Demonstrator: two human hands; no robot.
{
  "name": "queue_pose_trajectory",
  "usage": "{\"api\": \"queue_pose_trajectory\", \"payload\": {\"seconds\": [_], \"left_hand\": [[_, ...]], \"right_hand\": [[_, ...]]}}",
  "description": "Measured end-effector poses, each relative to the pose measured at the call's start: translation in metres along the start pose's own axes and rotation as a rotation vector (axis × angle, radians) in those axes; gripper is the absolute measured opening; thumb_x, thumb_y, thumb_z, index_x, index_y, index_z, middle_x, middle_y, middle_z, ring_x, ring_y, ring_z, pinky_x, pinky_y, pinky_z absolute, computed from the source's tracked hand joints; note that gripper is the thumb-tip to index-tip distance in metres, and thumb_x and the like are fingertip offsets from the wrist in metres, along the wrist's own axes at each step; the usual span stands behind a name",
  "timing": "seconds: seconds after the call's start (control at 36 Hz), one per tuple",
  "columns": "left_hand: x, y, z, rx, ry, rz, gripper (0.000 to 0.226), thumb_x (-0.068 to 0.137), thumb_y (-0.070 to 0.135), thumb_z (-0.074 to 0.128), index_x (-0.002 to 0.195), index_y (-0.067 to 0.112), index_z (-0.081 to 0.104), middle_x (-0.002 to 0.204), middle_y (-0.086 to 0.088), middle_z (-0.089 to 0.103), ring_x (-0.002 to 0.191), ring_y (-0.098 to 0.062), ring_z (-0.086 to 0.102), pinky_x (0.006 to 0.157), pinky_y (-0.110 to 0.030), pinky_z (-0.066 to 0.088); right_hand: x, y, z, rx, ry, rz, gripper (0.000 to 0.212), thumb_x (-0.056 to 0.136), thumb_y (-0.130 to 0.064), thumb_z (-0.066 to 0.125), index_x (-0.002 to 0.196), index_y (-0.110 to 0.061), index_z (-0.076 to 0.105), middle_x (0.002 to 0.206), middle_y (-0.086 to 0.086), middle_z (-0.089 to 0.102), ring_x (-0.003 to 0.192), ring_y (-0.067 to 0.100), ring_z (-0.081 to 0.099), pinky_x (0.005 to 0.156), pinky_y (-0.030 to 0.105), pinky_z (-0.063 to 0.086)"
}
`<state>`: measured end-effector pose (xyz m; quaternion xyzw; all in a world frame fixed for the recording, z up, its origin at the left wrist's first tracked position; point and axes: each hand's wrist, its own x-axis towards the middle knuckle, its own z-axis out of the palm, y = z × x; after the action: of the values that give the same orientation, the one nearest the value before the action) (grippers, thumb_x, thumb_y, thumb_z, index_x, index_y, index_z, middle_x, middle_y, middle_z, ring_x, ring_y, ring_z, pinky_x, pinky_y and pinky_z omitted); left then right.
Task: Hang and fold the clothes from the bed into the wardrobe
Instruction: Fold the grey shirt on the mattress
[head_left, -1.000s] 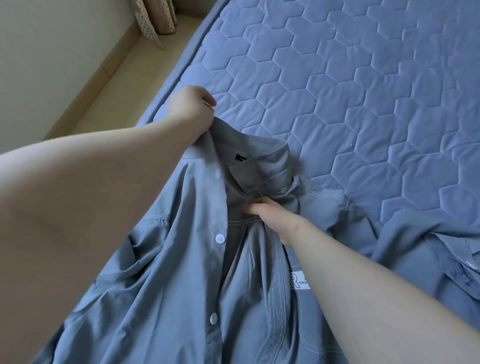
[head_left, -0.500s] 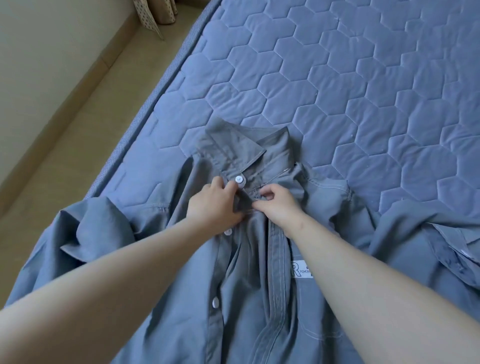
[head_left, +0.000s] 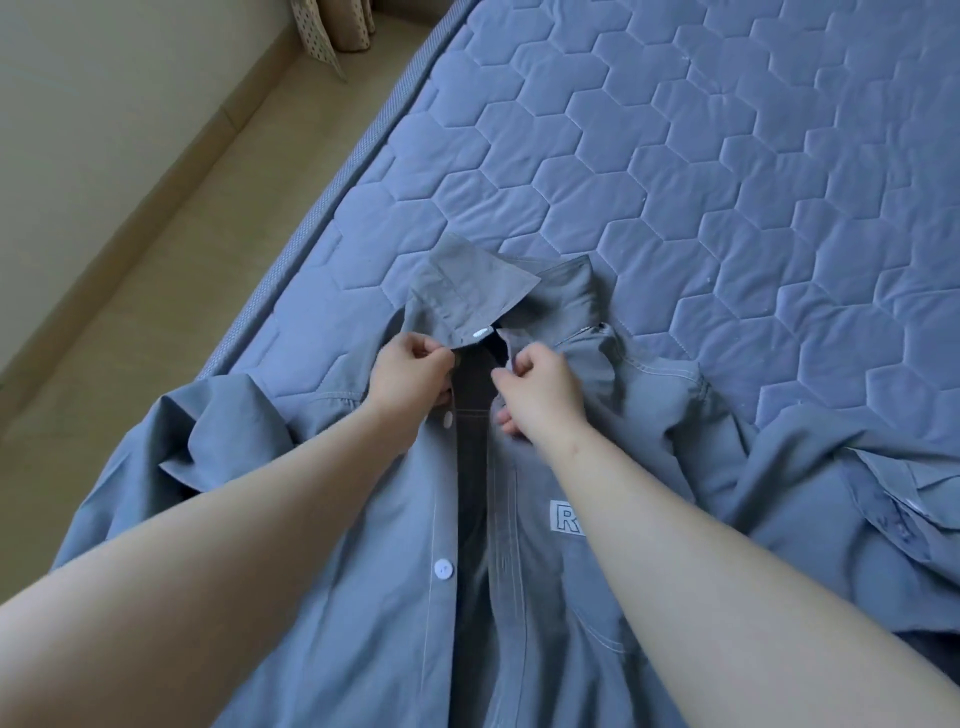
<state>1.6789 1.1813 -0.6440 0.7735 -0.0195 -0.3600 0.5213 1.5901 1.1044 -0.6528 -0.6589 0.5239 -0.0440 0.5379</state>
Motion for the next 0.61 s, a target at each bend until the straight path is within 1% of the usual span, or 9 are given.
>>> {"api": "queue_pose_trajectory", "payload": {"seconds": [0.06, 0.11, 0.17, 0.25, 0.33, 0.42, 0.47, 0.53, 0.61], "left_hand": [[-0.003, 0.008, -0.008, -0.035, -0.044, -0.003, 0.025, 0.086, -0.006, 0.039, 0.068, 0.012, 0.04, 0.055, -0.004, 0.036, 0.036, -0.008, 0.033, 0.034, -0.013, 0.028], [-0.004, 0.013, -0.015, -0.007, -0.092, -0.001, 0.025, 0.086, -0.005, 0.041, 0.068, 0.013, 0.041, 0.055, -0.004, 0.036, 0.04, -0.009, 0.033, 0.036, -0.014, 0.029], [-0.004, 0.016, -0.02, 0.043, -0.128, 0.0, 0.024, 0.086, -0.003, 0.045, 0.069, 0.013, 0.043, 0.057, -0.003, 0.039, 0.043, -0.009, 0.037, 0.037, -0.014, 0.032], [-0.004, 0.017, -0.019, 0.098, -0.164, -0.004, 0.021, 0.087, -0.001, 0.05, 0.074, 0.016, 0.045, 0.063, -0.001, 0.045, 0.047, -0.008, 0.043, 0.04, -0.015, 0.04], [-0.005, 0.014, -0.013, 0.087, -0.152, -0.007, 0.021, 0.087, 0.0, 0.051, 0.075, 0.016, 0.046, 0.068, -0.001, 0.047, 0.051, -0.009, 0.045, 0.045, -0.017, 0.046], [-0.005, 0.013, -0.008, 0.046, -0.135, -0.01, 0.02, 0.087, -0.001, 0.05, 0.076, 0.015, 0.046, 0.068, -0.003, 0.045, 0.05, -0.009, 0.044, 0.043, -0.016, 0.047], [-0.005, 0.013, -0.006, 0.045, -0.141, -0.008, 0.02, 0.087, -0.001, 0.05, 0.076, 0.015, 0.046, 0.067, -0.003, 0.045, 0.05, -0.009, 0.044, 0.043, -0.016, 0.047], [-0.005, 0.012, -0.006, 0.054, -0.153, -0.001, 0.02, 0.087, -0.002, 0.049, 0.076, 0.015, 0.046, 0.068, -0.003, 0.045, 0.05, -0.009, 0.044, 0.044, -0.016, 0.047], [-0.005, 0.009, -0.005, 0.065, -0.193, 0.011, 0.021, 0.088, -0.001, 0.05, 0.077, 0.017, 0.046, 0.07, -0.003, 0.046, 0.053, -0.01, 0.047, 0.046, -0.016, 0.048]], "right_hand": [[0.001, 0.008, 0.01, 0.056, -0.096, 0.078, 0.027, 0.087, -0.008, 0.055, 0.066, -0.019, 0.042, 0.064, 0.005, 0.054, 0.057, 0.028, 0.061, 0.057, 0.035, 0.056], [0.003, 0.014, 0.016, 0.037, -0.162, 0.08, 0.023, 0.086, -0.007, 0.053, 0.07, -0.023, 0.051, 0.073, 0.001, 0.059, 0.074, 0.028, 0.063, 0.072, 0.035, 0.055], [0.001, 0.016, 0.016, 0.037, -0.2, 0.079, 0.021, 0.087, -0.007, 0.051, 0.077, -0.026, 0.055, 0.075, -0.004, 0.059, 0.077, 0.019, 0.057, 0.069, 0.027, 0.046], [-0.002, 0.016, 0.013, 0.014, -0.138, 0.071, 0.019, 0.086, -0.01, 0.049, 0.082, -0.027, 0.057, 0.085, 0.001, 0.065, 0.082, 0.025, 0.06, 0.071, 0.031, 0.048], [-0.009, 0.015, 0.007, -0.171, -0.056, 0.006, 0.01, 0.085, -0.019, 0.055, 0.094, -0.02, 0.055, 0.098, 0.005, 0.064, 0.093, 0.026, 0.06, 0.071, 0.029, 0.044], [-0.018, 0.012, 0.007, -0.338, -0.076, -0.038, 0.028, 0.082, -0.037, 0.063, 0.096, -0.019, 0.046, 0.108, 0.005, 0.056, 0.1, 0.027, 0.055, 0.07, 0.03, 0.038], [-0.02, 0.013, 0.011, -0.488, -0.068, -0.028, 0.042, 0.082, -0.045, 0.062, 0.109, -0.017, 0.044, 0.117, 0.008, 0.05, 0.108, 0.03, 0.053, 0.072, 0.032, 0.036], [-0.021, 0.016, 0.014, -0.652, -0.039, -0.029, 0.048, 0.085, -0.044, 0.059, 0.118, -0.015, 0.04, 0.122, 0.01, 0.046, 0.111, 0.031, 0.053, 0.07, 0.032, 0.036], [-0.021, 0.019, 0.014, -0.712, 0.009, -0.02, 0.029, 0.091, -0.025, 0.052, 0.116, -0.013, 0.043, 0.123, 0.011, 0.05, 0.111, 0.031, 0.055, 0.07, 0.031, 0.036]]}}
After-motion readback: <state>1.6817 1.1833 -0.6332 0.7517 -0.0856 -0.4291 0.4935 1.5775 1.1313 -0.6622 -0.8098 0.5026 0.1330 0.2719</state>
